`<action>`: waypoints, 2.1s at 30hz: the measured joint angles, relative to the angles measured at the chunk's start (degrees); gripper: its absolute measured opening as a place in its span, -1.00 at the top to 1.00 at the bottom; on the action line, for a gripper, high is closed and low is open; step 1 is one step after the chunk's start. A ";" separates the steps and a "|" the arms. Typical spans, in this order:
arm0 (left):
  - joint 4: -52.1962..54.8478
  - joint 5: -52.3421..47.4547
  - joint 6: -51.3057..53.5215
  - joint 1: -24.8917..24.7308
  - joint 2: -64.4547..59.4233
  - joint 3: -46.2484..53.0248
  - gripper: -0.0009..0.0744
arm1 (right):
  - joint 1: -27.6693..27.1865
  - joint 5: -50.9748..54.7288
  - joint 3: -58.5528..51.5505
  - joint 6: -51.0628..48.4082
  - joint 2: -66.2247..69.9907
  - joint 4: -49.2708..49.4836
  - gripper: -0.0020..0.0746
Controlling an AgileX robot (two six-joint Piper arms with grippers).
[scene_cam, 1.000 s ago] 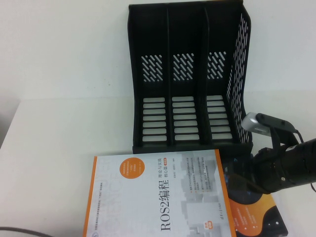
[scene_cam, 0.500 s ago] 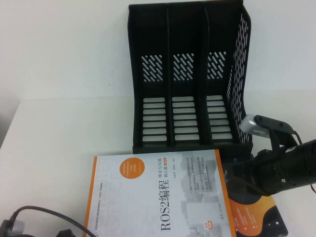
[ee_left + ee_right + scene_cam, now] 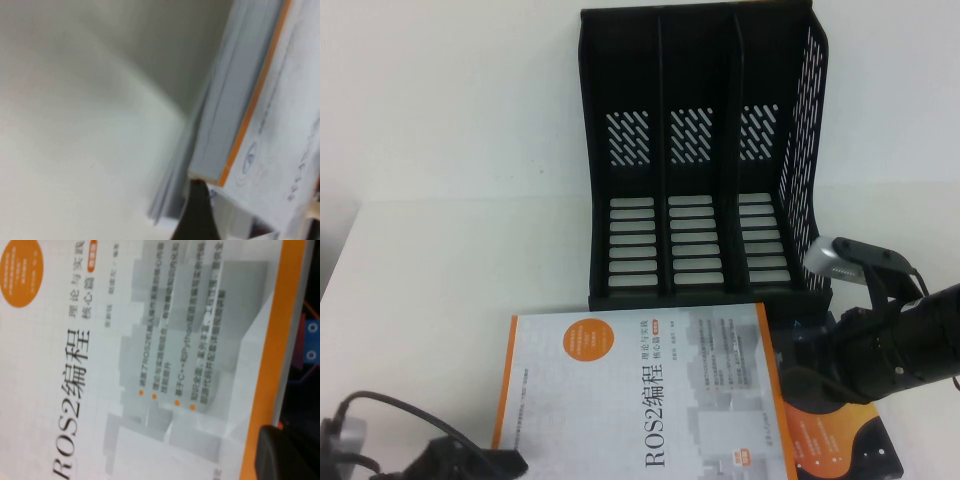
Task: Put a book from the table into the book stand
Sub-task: Push book with right arm
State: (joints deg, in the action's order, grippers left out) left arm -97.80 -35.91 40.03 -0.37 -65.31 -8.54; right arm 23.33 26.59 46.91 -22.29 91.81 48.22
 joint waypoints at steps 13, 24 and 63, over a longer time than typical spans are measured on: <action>11.58 -16.43 -1.82 17.68 -0.12 -2.96 -0.34 | 0.00 1.05 0.00 0.00 0.01 -1.16 0.94; 4.67 -17.53 -1.88 17.16 -0.12 -0.28 -0.34 | 0.00 0.70 0.00 0.00 0.01 -0.64 0.94; 0.53 -14.33 11.43 17.16 -0.01 -3.01 -0.32 | 0.00 0.89 0.00 0.22 0.01 0.82 0.94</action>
State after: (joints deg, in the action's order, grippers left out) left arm -97.27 -50.23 51.46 16.80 -65.31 -11.55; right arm 23.33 27.48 46.91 -22.07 91.83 49.04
